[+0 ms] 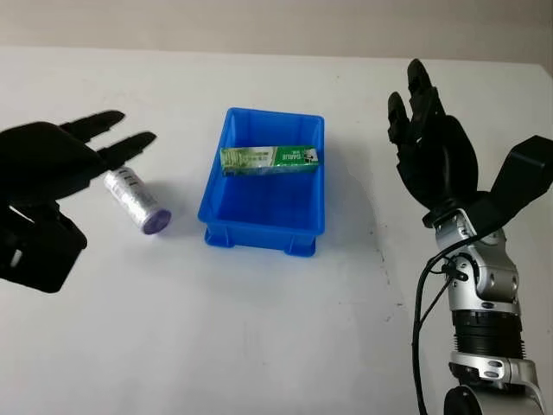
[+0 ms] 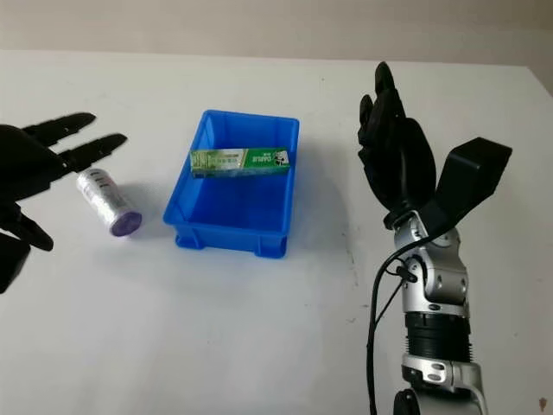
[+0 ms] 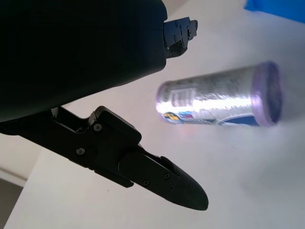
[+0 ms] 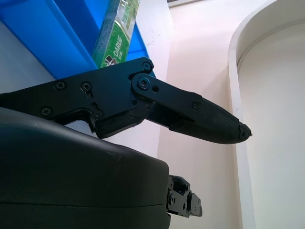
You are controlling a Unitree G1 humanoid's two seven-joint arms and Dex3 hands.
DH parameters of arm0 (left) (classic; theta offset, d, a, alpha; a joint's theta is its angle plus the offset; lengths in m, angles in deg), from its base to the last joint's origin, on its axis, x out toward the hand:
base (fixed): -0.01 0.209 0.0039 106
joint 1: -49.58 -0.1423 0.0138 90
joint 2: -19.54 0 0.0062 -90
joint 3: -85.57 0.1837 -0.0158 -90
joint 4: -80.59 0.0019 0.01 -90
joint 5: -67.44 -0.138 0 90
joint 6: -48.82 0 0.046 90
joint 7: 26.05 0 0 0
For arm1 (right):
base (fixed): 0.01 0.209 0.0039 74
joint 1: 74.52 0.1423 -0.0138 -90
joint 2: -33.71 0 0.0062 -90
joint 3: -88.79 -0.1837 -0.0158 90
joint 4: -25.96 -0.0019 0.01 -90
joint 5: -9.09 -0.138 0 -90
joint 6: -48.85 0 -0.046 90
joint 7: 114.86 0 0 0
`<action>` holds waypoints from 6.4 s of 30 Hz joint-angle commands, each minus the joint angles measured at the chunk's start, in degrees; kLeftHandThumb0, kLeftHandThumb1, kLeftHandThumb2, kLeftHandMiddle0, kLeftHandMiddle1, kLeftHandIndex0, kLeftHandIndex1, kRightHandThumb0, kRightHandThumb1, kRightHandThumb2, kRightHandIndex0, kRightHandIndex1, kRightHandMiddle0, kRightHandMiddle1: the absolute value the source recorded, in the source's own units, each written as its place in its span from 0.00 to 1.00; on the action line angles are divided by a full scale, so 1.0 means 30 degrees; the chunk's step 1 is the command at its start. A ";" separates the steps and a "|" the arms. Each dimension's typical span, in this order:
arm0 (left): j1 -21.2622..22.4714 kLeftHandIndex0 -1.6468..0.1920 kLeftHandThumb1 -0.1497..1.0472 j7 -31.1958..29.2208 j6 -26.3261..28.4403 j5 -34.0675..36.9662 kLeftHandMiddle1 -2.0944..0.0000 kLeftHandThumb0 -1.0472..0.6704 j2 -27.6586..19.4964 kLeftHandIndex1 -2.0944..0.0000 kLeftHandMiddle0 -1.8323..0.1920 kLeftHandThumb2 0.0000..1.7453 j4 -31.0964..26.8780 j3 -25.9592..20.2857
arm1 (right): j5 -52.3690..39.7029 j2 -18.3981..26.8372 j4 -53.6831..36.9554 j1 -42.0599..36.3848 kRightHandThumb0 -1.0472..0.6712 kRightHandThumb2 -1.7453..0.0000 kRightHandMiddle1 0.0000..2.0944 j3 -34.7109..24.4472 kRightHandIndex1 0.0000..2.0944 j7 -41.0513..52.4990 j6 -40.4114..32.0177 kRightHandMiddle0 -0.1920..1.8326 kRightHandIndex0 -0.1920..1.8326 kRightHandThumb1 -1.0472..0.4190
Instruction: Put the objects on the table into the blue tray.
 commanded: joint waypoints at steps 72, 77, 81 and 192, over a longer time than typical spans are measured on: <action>0.1680 0.81 1.00 0.6527 0.4288 0.5877 0.00 0.36 0.4607 0.00 0.63 0.28 0.1831 -0.2701 | -0.0250 0.0399 -0.0164 -0.0475 0.15 0.60 0.00 -0.0445 0.00 0.0595 -0.0141 0.00 0.00 0.00; 0.1695 0.76 1.00 0.6466 0.4585 0.7807 0.00 0.35 0.5659 0.00 0.54 0.29 0.0088 -0.3812 | -0.0277 0.0202 -0.0289 -0.0605 0.16 0.59 0.00 -0.0346 0.00 0.0608 -0.0097 0.00 0.00 0.00; 0.1819 0.77 1.00 0.6056 0.4546 0.9102 0.00 0.35 0.6480 0.00 0.51 0.29 -0.0884 -0.4224 | -0.0228 0.0090 -0.0481 -0.0712 0.16 0.59 0.00 -0.0255 0.00 0.0462 -0.0184 0.00 0.00 0.00; -0.5010 1.00 1.00 0.4505 0.8403 1.9669 1.00 0.14 1.6911 1.00 1.00 0.41 -0.3479 -0.9259 | 0.1541 -0.0122 -0.0972 -0.0528 0.16 0.51 0.00 0.0850 0.00 -0.1235 -0.0195 0.00 0.00 0.00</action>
